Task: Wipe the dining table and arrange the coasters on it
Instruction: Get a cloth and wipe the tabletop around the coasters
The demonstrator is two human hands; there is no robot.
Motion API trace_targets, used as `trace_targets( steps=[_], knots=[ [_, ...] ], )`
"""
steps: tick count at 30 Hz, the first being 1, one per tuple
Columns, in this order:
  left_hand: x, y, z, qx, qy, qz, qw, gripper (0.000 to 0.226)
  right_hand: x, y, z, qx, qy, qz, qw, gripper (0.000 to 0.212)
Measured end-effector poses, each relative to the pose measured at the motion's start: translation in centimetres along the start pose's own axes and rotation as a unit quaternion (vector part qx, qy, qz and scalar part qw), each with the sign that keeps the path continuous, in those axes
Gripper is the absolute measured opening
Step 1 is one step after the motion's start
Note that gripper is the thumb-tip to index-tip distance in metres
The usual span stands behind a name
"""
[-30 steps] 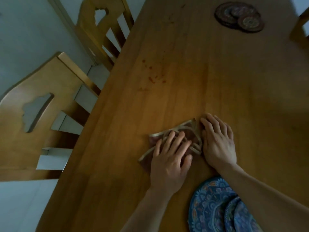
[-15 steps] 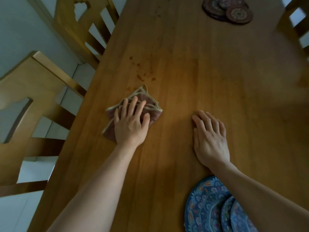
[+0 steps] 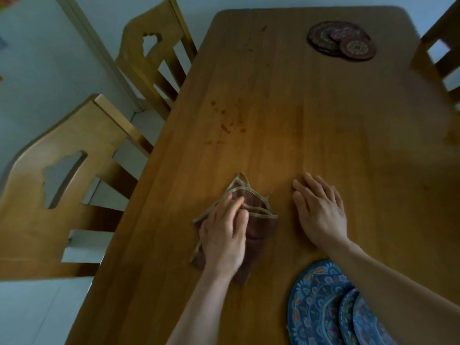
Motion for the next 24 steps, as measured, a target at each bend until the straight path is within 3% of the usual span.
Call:
trace_targets(
  steps=[2,4,7,9,11,13,15,18,20,22,24],
  knots=[
    [-1.7,2.4,0.2,-0.011,0.014,-0.001,1.000,0.049,0.4,-1.1,-2.6,-0.037,0.009,-0.061,0.997,0.066],
    [-2.4,4.2,0.8,-0.031,0.096,-0.082,0.991,0.062,1.5,-2.6,-5.2,-0.079,0.009,-0.089,0.993,0.064],
    [-2.3,4.9,2.2,0.030,0.188,-0.128,0.973,0.071,1.4,-2.8,-7.1,-0.045,0.049,-0.080,0.995,0.038],
    [-2.4,4.9,2.6,0.059,0.180,-0.136,0.972,0.068,0.3,-2.2,-8.0,-0.025,0.120,-0.097,0.988,0.019],
    [-3.7,5.0,2.9,0.024,0.125,-0.142,0.982,0.051,-1.3,-1.7,-8.8,-0.021,0.175,-0.102,0.979,0.013],
    [-5.6,5.0,3.8,0.020,0.055,-0.108,0.992,0.027,-3.3,-1.5,-9.4,-0.021,0.223,-0.061,0.973,0.013],
    [-7.3,4.5,4.9,0.068,0.009,-0.032,0.997,0.018,-5.2,-1.6,-10.0,-0.030,0.250,-0.007,0.968,0.015],
    [-8.6,2.3,5.9,0.120,-0.052,0.066,0.989,0.022,-7.0,-2.2,-10.6,-0.082,0.237,0.066,0.966,0.022],
    [-8.2,0.5,5.4,0.154,-0.056,0.084,0.983,0.029,-7.2,-3.3,-10.9,-0.157,0.199,0.088,0.963,0.028],
    [-6.8,-1.4,3.7,0.187,0.002,0.052,0.981,0.037,-6.1,-4.7,-10.4,-0.234,0.136,0.046,0.962,0.027],
    [-4.8,-3.3,1.6,0.207,0.075,-0.039,0.975,0.039,-4.1,-6.1,-9.1,-0.254,0.079,-0.079,0.961,0.019]
  ],
)
Point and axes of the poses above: each hand's wrist, its own y-axis towards the middle knuckle, its own x-axis out of the palm, z = x × y, the point moved 3 cm from there along y, towards the middle knuckle, and after that the axes turned 1 degree about -x, right-handed, at the moved point
